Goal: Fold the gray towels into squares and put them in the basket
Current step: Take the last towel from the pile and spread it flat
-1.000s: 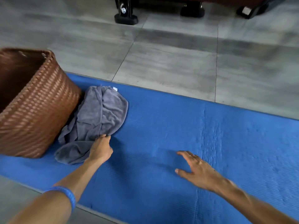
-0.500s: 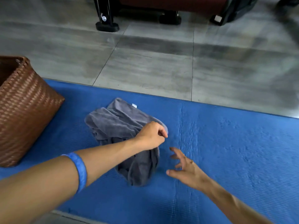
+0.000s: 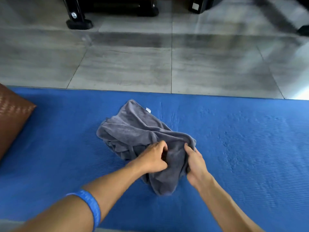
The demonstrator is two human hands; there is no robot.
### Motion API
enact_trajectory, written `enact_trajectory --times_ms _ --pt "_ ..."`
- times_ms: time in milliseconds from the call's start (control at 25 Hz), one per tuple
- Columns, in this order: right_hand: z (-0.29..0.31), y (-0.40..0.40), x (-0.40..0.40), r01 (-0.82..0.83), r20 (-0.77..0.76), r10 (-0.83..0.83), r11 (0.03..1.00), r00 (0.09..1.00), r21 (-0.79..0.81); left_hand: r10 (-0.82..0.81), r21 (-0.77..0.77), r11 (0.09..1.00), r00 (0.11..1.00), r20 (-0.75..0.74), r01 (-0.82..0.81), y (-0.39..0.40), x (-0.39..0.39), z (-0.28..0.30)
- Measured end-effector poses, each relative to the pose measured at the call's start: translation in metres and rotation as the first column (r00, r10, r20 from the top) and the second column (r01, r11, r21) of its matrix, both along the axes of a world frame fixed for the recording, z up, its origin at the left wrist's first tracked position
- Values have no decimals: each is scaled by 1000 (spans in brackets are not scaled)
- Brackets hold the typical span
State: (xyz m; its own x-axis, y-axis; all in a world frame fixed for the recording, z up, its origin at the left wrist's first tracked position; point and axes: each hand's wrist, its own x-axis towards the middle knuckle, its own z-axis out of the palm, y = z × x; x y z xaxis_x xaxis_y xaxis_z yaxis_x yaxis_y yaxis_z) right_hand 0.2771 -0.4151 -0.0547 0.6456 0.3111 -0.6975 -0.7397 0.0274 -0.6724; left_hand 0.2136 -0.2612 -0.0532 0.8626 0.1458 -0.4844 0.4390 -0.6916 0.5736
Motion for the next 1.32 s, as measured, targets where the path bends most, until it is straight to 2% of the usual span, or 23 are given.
enact_trajectory --times_ms 80,160,280,360,440,560,600,680,720,760,800,840,880,960,1000,1040,1080,1120,1200,1280,1320 --pt "4 -2 2 13 -17 -13 999 1000 38 268 -35 963 960 85 -266 -12 -6 -13" --pt "11 -1 0 16 -14 -15 998 1000 63 532 -195 840 840 109 -507 -25 -8 -19" --pt "17 -5 8 109 72 -115 990 991 84 569 -372 786 813 121 -494 -25 -12 -17" --pt "22 -12 22 222 144 -230 972 962 73 604 -364 772 778 170 -520 -5 -9 -6" --pt "28 -14 37 310 230 -307 950 924 21 603 -306 795 742 295 -524 19 5 11" --pt "48 -5 55 328 446 -287 944 848 -16 612 -306 790 649 451 -532 35 34 48" --pt "54 -3 58 324 508 -265 946 820 -30 662 -367 749 603 445 -552 38 41 58" --pt "61 -7 58 313 598 -172 940 783 -140 767 -538 632 551 329 -559 44 46 70" --pt "61 -11 57 281 629 -45 918 776 -281 781 -599 595 561 274 -535 47 44 74" --pt "59 -16 55 213 635 152 862 758 -460 781 -647 570 578 236 -506 48 42 78" --pt "57 -18 51 151 610 343 776 714 -613 779 -694 543 592 207 -472 48 39 82" --pt "54 -17 45 128 609 455 724 649 -677 775 -739 513 605 181 -436 45 35 86" --pt "51 -14 41 138 659 498 730 563 -669 760 -771 497 629 164 -399 41 32 90" --pt "48 -4 40 125 801 525 809 289 -575 670 -778 547 718 187 -308 31 26 94" --pt "49 3 42 37 829 536 836 157 -547 597 -765 594 774 212 -249 27 24 96" --pt "53 11 44 -120 833 546 836 94 -535 521 -753 631 821 235 -185 23 23 96" --pt "61 20 44 -314 815 568 799 112 -513 461 -756 643 851 250 -126 20 24 97" --pt "67 27 43 -488 788 589 749 181 -448 429 -775 625 869 245 -90 20 25 97" --pt "72 35 43 -678 672 672 652 309 -340 395 -811 581 895 207 -68 28 25 101" --pt "69 35 47 -664 583 740 625 335 -411 321 -780 624 927 196 -51 43 22 99" --pt "67 33 51 -586 585 745 641 320 -495 249 -705 709 947 204 -35 53 19 96"
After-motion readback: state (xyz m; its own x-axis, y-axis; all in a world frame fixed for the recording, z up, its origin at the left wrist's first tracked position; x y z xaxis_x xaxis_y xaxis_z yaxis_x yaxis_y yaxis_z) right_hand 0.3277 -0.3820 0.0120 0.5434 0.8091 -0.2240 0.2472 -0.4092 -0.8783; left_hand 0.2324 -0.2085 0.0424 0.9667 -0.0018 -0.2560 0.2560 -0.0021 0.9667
